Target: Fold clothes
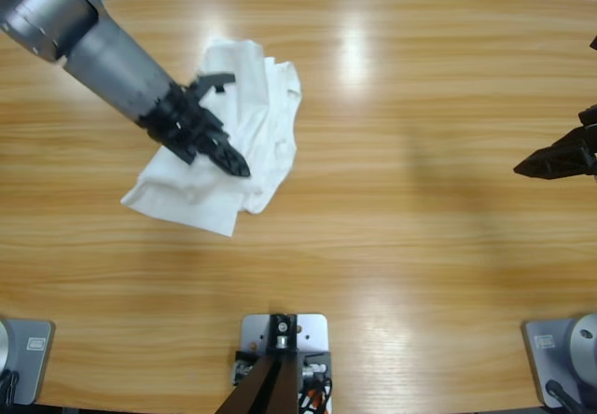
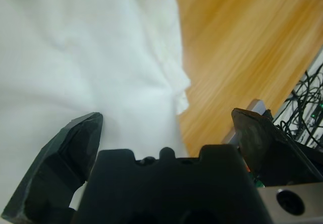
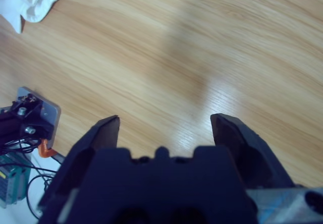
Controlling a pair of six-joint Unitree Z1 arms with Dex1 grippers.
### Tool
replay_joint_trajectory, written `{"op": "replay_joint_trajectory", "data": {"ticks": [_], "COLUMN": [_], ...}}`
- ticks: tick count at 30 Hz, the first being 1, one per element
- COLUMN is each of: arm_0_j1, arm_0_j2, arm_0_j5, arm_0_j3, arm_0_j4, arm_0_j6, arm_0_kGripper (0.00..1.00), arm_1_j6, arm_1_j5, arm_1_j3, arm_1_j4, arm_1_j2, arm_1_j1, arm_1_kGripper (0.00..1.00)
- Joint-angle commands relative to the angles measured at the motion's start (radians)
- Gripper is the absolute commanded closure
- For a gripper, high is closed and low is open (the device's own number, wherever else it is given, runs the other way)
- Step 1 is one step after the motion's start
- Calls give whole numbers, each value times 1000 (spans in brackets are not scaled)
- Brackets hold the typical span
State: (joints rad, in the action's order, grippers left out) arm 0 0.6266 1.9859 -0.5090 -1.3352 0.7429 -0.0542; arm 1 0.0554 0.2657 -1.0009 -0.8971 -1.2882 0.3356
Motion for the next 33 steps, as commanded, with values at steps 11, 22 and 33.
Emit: {"op": "replay_joint_trajectory", "data": {"ticks": [11,22,33], "arm_0_j1": [-23,-65,-65], "arm_0_j2": [-164,112,246], "arm_0_j5": [123,6,-28], "arm_0_j3": [-68,-254,-375], "arm_0_j4": [-161,-135,-108], "arm_0_j6": [80,65,53], "arm_0_kGripper": [4,4,4], "arm_1_j6": [9,9,9], "arm_1_j5": [15,16,23], "arm_1_j3": [30,30,29], "arm_1_j4": [1,3,6], "arm_1_j2": [0,-21,-45], "arm_1_j1": [7,8,8], "arm_1_kGripper": [262,262,262]}}
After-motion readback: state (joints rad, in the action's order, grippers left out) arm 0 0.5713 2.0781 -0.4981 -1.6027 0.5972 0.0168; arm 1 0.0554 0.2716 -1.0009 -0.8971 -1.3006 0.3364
